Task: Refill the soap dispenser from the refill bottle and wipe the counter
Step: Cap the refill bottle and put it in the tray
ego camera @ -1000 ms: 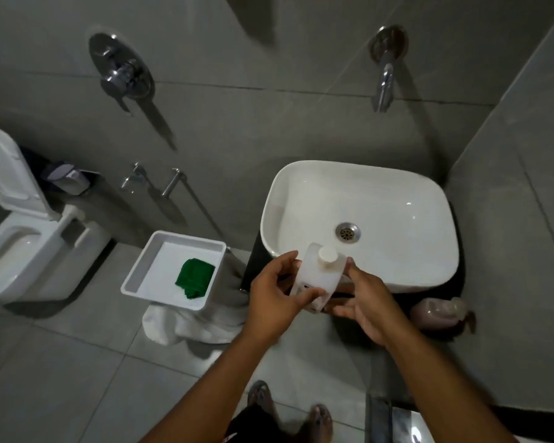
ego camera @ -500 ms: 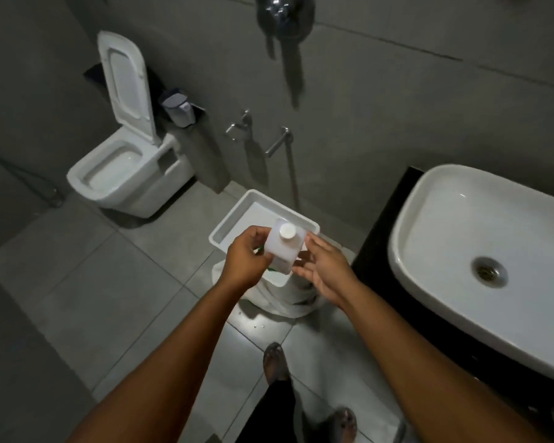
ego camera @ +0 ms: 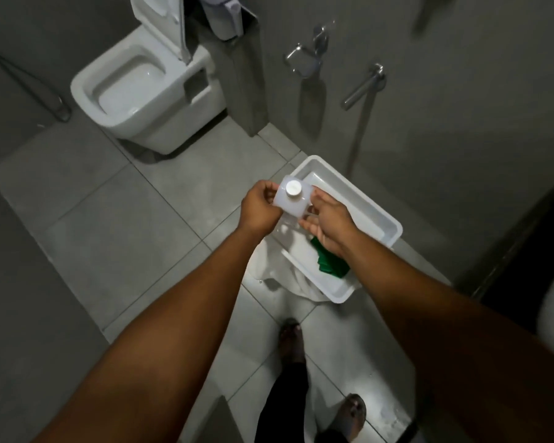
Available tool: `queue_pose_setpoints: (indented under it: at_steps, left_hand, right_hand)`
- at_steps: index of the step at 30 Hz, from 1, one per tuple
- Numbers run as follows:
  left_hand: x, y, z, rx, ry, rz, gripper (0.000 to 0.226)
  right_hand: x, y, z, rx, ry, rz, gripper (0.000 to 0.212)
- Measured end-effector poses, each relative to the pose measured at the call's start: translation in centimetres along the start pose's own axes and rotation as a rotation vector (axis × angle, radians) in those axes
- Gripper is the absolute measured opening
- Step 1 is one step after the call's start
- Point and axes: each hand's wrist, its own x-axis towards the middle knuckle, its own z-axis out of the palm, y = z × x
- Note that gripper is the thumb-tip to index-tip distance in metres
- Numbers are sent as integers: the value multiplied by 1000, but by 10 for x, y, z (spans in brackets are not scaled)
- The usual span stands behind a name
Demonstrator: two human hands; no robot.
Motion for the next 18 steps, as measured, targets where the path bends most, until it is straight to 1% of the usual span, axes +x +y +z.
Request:
queue_pose_setpoints:
  at_steps: [3, 9, 12, 13, 14, 16, 17, 18]
  left_hand:
    - [7, -14, 7, -20, 1, -4, 35]
    - [10, -27, 7, -19, -13, -2, 40]
    - [0, -28, 4, -42, -21, -8, 50]
    - [-9, -31, 3, -54, -5, -18, 52]
    - [-20, -35, 2, -47, 31, -21, 52]
    - [-43, -53, 6, 9, 98, 39, 44]
    - [-56, -62, 10, 53, 82, 101, 40]
    - [-68, -69, 15, 119, 25, 170, 36]
  right_hand:
    - [11, 10, -2, 65, 8, 20, 34]
    - [14, 18, -2, 107, -3, 19, 37]
    - [13, 20, -8, 86, -4, 29, 39]
    - [11, 20, -14, 31, 37, 17, 39]
    - [9, 20, -22, -87, 109, -9, 38]
    - [6, 29, -46, -414, 257, -129, 37]
    - [6, 36, -59, -594, 312, -219, 36]
    - [7, 45, -71, -778, 346, -306, 37]
